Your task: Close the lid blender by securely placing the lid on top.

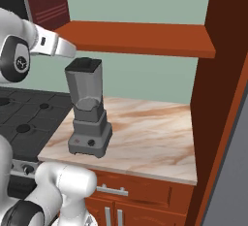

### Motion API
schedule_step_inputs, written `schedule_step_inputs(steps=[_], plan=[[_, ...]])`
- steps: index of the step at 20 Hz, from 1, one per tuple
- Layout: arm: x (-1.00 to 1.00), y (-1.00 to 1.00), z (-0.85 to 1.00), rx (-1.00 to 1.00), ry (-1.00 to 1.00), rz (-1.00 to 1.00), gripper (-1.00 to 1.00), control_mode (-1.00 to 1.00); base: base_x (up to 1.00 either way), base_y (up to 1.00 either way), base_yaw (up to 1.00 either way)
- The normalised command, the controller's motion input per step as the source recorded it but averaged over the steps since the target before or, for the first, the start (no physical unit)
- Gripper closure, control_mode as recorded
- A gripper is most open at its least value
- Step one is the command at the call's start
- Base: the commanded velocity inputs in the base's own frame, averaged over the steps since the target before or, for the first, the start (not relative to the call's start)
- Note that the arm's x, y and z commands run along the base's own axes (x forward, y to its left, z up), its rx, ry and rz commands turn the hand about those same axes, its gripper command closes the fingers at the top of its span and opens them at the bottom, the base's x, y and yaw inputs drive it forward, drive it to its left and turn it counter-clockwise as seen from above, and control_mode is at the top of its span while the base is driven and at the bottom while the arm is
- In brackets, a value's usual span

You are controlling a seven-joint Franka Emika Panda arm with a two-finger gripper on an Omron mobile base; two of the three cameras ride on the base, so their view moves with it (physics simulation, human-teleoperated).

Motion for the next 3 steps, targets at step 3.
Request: schedule_step_inputs(steps=[3], plan=[[0.00,0.00,0.00,0.00,0.00,0.05,-1.00,-1.00,0.00,0.00,0.00]])
